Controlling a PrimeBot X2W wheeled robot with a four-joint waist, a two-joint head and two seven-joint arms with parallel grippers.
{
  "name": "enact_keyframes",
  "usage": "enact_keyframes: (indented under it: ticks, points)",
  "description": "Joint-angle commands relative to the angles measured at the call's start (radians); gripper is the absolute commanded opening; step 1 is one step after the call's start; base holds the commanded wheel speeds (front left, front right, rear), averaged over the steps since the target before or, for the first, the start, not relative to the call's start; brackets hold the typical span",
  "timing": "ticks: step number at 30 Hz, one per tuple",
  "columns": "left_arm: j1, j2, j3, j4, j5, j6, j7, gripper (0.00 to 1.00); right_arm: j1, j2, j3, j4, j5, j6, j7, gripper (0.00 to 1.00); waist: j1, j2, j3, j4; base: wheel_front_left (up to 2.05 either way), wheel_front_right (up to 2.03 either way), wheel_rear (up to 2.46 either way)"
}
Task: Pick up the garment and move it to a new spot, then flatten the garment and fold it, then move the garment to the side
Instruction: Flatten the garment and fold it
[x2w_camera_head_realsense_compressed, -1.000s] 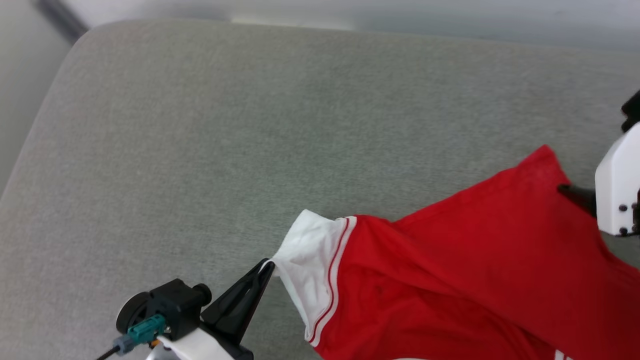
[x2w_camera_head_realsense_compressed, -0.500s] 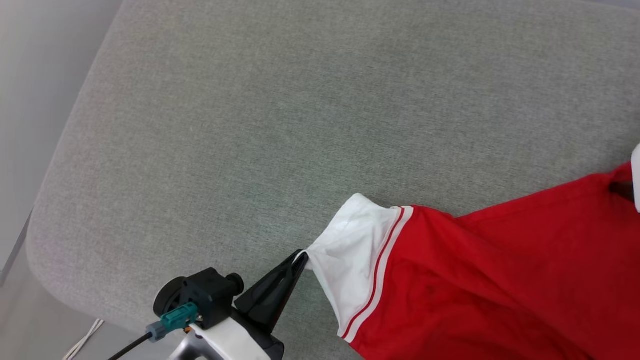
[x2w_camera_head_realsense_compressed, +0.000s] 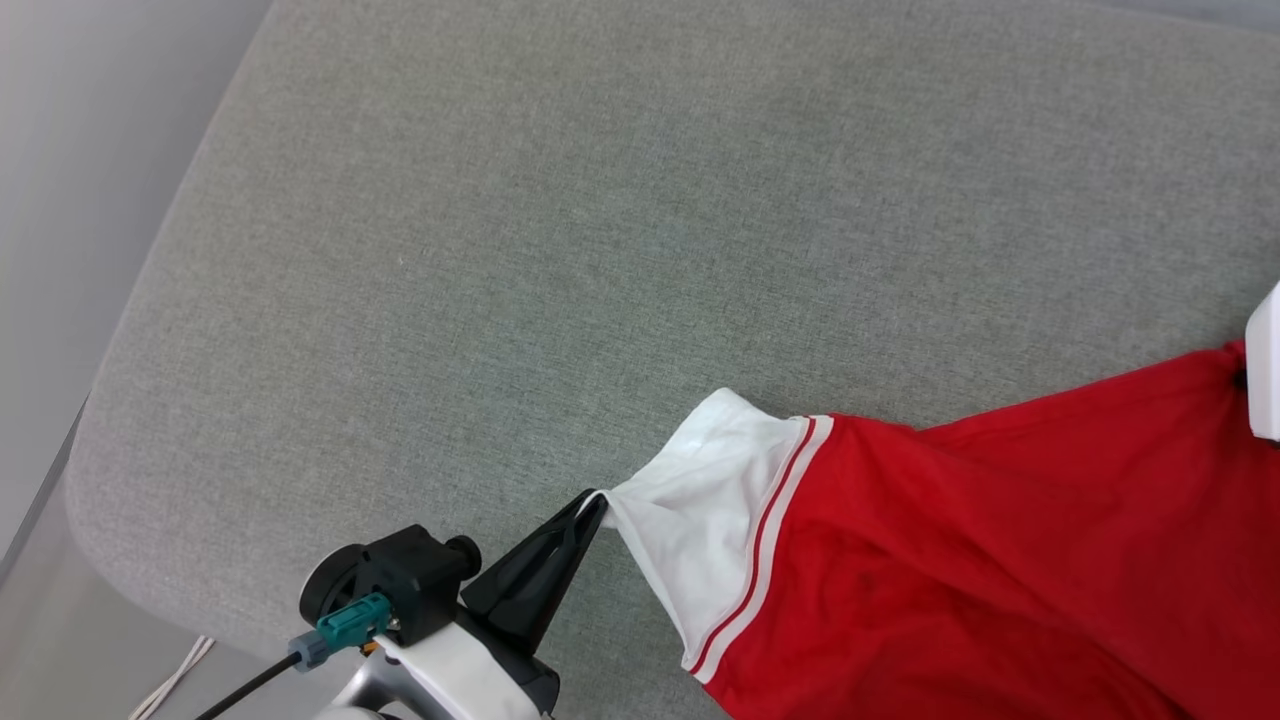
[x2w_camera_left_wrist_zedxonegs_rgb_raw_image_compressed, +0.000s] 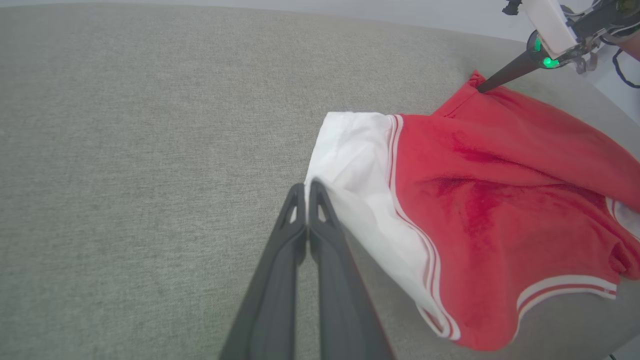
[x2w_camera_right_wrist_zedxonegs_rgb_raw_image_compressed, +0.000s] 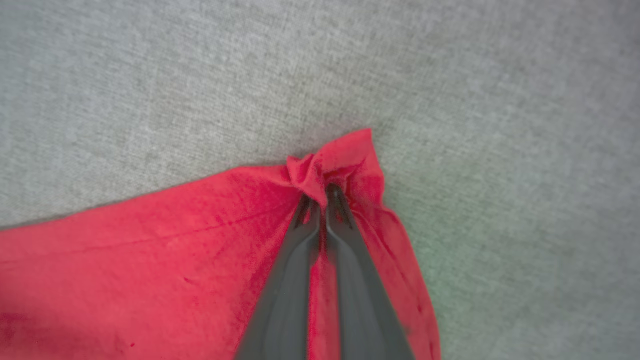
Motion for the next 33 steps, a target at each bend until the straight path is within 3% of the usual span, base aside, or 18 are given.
enact_keyframes:
  ticks: [1,7,16,27,33]
  points:
    - [-0.006,0.005,0.006,0.000,-0.001,0.003,-0.004,0.00,0.063,0.024,0.024,0.062,0.001,0.000,-0.002,0.00,0.0000,0.0000,-0.024,-0.017,0.00,0.00,0.00]
    - [0.011,0.039,0.030,-0.007,0.000,0.025,-0.002,0.00,-0.016,0.018,0.020,0.067,0.031,0.000,-0.081,0.00,0.0000,0.0000,-0.125,-0.071,0.00,0.00,0.00]
    - [0.014,0.158,0.110,-0.099,0.012,0.073,0.032,0.00,-0.082,0.017,0.057,0.045,0.160,0.000,-0.183,0.00,0.0000,0.0000,-0.290,-0.178,0.00,0.00,0.00]
    - [-0.057,0.290,0.285,-0.241,-0.010,0.126,0.048,0.00,-0.089,0.014,0.078,-0.127,0.287,0.000,-0.212,0.00,0.0000,0.0000,-0.409,-0.315,0.00,0.00,0.00]
    - [-0.115,0.342,0.387,-0.295,-0.037,0.140,0.048,0.00,-0.069,0.072,0.032,-0.247,0.350,0.000,-0.207,0.00,0.0000,0.0000,-0.428,-0.379,0.00,0.00,0.00]
